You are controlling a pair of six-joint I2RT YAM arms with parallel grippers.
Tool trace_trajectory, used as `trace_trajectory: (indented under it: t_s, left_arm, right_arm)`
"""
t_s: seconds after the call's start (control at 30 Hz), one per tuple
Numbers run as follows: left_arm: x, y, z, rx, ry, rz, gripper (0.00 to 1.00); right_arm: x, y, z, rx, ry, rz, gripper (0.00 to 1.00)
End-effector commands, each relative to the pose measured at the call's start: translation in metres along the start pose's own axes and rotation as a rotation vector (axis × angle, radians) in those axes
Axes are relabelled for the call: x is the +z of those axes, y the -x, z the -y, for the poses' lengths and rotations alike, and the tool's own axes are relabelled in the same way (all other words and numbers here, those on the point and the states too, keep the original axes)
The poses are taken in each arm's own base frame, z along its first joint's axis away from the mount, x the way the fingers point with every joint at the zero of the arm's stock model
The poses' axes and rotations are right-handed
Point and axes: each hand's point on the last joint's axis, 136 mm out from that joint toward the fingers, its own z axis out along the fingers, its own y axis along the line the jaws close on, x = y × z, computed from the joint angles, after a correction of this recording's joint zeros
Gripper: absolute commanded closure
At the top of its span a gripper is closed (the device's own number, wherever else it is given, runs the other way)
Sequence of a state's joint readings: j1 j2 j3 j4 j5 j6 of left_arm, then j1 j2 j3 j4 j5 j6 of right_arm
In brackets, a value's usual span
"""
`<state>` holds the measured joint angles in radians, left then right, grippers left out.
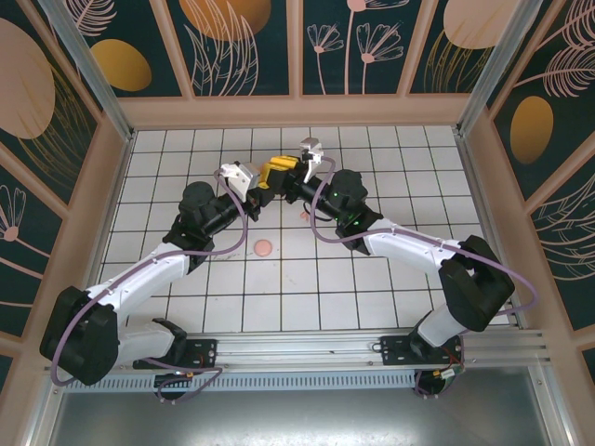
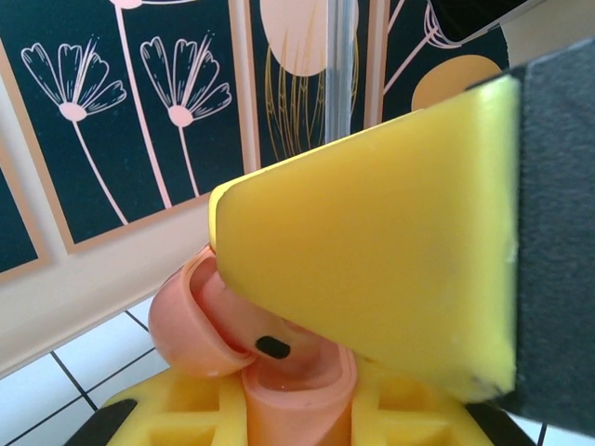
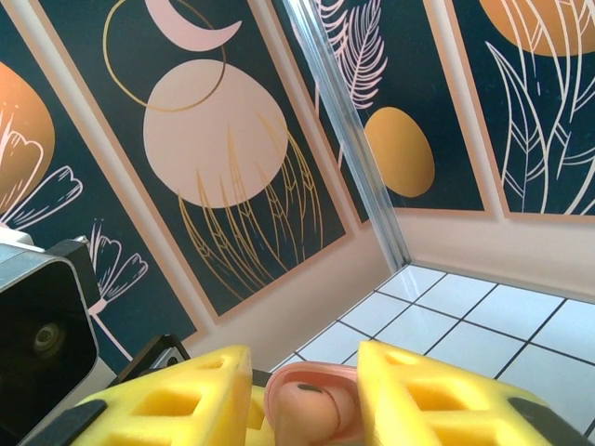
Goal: Insert the wireless bluetooth earbuds into the charging case
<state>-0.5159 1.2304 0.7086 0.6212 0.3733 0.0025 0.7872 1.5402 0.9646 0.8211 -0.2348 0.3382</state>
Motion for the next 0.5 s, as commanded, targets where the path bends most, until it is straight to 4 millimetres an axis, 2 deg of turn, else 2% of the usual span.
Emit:
trace_trajectory:
  t_s: [0.0, 0.27, 0.47]
  left_arm:
    - [-0.025, 0.11, 0.037, 0.15, -0.129, 0.359, 1.0]
    - [-0.024, 0.11, 0.037, 0.151, -0.125, 0.358, 1.0]
    - [-0.024, 0.107, 0.036, 0.146, -0.124, 0.352, 1.0]
  right_arm:
    - [-0.005, -0.092, 0.017, 0.108, -0.055, -0.292, 0.61]
    - [-0.008, -0.089, 0.026, 0.14, -0.086, -0.278, 0.51]
    - [-0.009, -0.075, 0.017, 0.153, -0.058, -0.256, 0.38]
